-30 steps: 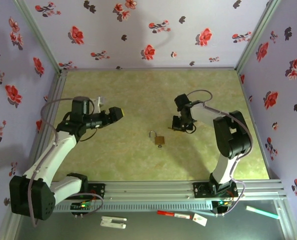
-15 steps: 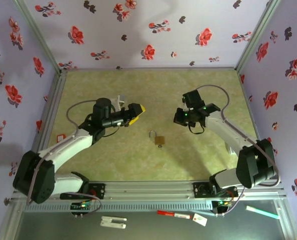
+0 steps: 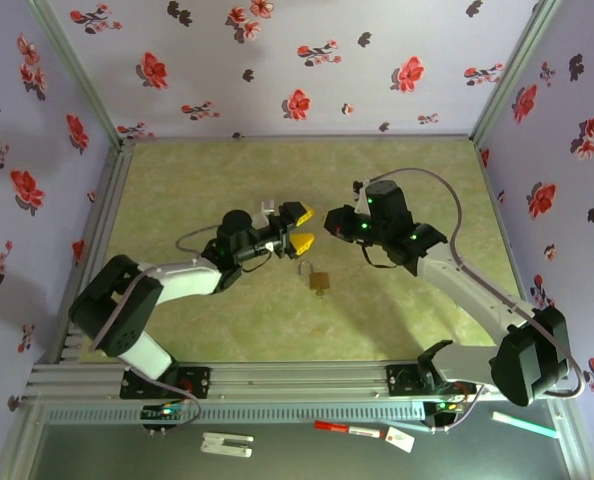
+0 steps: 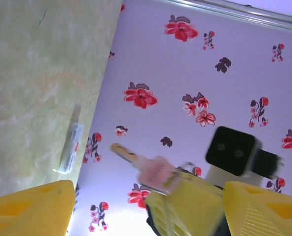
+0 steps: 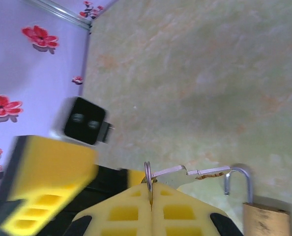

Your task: Unlock with the key

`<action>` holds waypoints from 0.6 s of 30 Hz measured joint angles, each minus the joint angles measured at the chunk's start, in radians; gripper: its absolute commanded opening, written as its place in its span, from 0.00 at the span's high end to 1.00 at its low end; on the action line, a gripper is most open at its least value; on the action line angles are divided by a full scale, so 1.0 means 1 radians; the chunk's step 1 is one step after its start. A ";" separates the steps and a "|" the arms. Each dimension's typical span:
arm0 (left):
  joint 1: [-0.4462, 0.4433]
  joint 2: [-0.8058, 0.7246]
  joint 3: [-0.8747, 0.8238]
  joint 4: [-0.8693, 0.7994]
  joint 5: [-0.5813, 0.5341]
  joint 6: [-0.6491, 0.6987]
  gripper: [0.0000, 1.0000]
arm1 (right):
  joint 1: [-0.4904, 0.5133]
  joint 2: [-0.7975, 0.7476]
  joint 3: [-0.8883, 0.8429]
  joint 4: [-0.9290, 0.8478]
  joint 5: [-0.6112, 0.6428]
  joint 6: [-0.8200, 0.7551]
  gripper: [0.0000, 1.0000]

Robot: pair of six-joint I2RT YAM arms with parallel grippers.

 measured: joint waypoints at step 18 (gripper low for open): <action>-0.015 0.074 -0.018 0.177 -0.112 -0.245 0.42 | 0.107 -0.032 -0.134 0.220 -0.034 0.087 1.00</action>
